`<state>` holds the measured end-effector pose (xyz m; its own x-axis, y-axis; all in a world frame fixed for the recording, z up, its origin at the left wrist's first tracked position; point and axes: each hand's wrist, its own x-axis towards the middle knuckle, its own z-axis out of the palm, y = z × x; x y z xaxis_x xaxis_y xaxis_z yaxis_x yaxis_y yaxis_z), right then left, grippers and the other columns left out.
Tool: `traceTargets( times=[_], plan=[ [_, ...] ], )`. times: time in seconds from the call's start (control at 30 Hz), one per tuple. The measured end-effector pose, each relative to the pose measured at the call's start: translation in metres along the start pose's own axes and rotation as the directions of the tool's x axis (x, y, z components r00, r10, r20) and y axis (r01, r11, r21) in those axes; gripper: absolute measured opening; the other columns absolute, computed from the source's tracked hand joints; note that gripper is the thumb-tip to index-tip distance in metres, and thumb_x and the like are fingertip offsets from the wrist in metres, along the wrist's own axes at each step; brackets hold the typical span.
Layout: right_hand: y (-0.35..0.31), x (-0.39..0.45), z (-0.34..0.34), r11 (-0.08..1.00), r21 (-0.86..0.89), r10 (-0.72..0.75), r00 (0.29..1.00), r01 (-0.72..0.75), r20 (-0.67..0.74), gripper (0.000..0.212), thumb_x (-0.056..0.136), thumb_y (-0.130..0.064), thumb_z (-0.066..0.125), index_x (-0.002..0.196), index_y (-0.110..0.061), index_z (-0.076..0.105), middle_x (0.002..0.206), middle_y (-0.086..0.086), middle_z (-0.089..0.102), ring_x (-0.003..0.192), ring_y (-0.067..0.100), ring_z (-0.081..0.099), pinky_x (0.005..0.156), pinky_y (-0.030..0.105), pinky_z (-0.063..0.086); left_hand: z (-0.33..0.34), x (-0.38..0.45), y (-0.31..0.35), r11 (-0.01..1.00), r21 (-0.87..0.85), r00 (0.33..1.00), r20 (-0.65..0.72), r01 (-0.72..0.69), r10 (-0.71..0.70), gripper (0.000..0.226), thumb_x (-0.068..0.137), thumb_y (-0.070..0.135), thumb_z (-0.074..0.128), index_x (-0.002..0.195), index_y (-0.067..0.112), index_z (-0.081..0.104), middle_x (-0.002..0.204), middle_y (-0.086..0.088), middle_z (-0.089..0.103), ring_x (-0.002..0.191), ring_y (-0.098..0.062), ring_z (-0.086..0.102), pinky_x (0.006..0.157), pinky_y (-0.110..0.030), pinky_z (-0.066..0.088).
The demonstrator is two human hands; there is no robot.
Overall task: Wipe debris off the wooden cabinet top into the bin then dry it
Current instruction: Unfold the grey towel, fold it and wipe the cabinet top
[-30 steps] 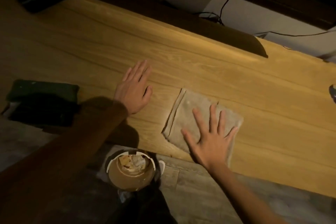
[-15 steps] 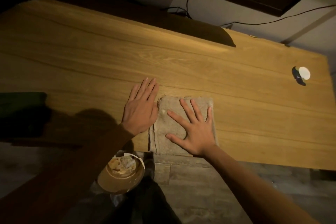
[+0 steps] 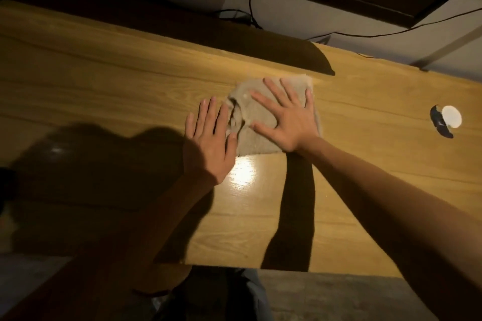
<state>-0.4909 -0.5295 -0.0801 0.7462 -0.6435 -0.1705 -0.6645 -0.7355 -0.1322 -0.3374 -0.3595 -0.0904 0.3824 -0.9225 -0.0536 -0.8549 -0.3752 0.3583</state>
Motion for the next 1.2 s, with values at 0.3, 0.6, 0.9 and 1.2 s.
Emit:
traceTargets(
  times=[0.3, 0.6, 0.9, 1.2],
  plan=[
    [0.059, 0.107, -0.03, 0.914, 0.143, 0.371, 0.925, -0.38, 0.087, 0.122, 0.067, -0.106, 0.007, 0.145, -0.025, 0.054, 0.15, 0.011, 0.054, 0.144, 0.03, 0.039, 0.122, 0.053, 0.011, 0.021, 0.017, 0.011, 0.998, 0.056, 0.995, -0.1, 0.018, -0.013, 0.075, 0.093, 0.046, 0.042, 0.159, 0.015, 0.023, 0.168, -0.011, 0.016, 0.155, -0.028, 0.011, 0.123, -0.052, 0.018],
    [0.053, 0.078, -0.027, 0.939, 0.099, 0.334, 0.942, -0.331, -0.023, 0.11, 0.076, -0.099, 0.005, 0.138, -0.027, 0.06, 0.134, 0.014, 0.065, 0.126, 0.039, 0.055, 0.109, 0.061, 0.03, 0.019, 0.016, 0.012, 0.986, 0.166, 0.996, -0.088, 0.037, -0.022, 0.073, 0.095, 0.05, 0.035, 0.159, 0.018, 0.023, 0.168, -0.009, 0.017, 0.154, -0.026, 0.018, 0.124, -0.048, 0.014],
    [0.027, -0.081, 0.001, 0.978, 0.097, 0.183, 0.983, -0.184, 0.02, 0.072, 0.09, -0.089, 0.011, 0.155, -0.06, 0.001, 0.172, -0.011, -0.01, 0.158, 0.024, -0.015, 0.116, 0.073, -0.01, 0.017, -0.021, 0.036, 0.984, 0.099, 0.989, -0.046, 0.145, -0.141, 0.062, 0.102, 0.045, 0.02, 0.161, 0.028, 0.011, 0.169, -0.002, 0.009, 0.156, -0.024, 0.007, 0.125, -0.048, 0.003],
    [-0.001, -0.277, 0.049, 1.0, -0.002, -0.004, 1.0, 0.004, -0.011, 0.074, 0.092, -0.085, 0.025, 0.158, -0.054, 0.011, 0.173, -0.007, -0.002, 0.159, 0.028, -0.004, 0.117, 0.076, 0.004, 0.027, -0.083, 0.089, 0.985, 0.174, 1.0, 0.0, 0.004, -0.004, 0.062, 0.097, 0.032, 0.02, 0.159, 0.023, 0.026, 0.167, -0.007, 0.022, 0.155, -0.027, 0.015, 0.125, -0.051, 0.006]
  ],
)
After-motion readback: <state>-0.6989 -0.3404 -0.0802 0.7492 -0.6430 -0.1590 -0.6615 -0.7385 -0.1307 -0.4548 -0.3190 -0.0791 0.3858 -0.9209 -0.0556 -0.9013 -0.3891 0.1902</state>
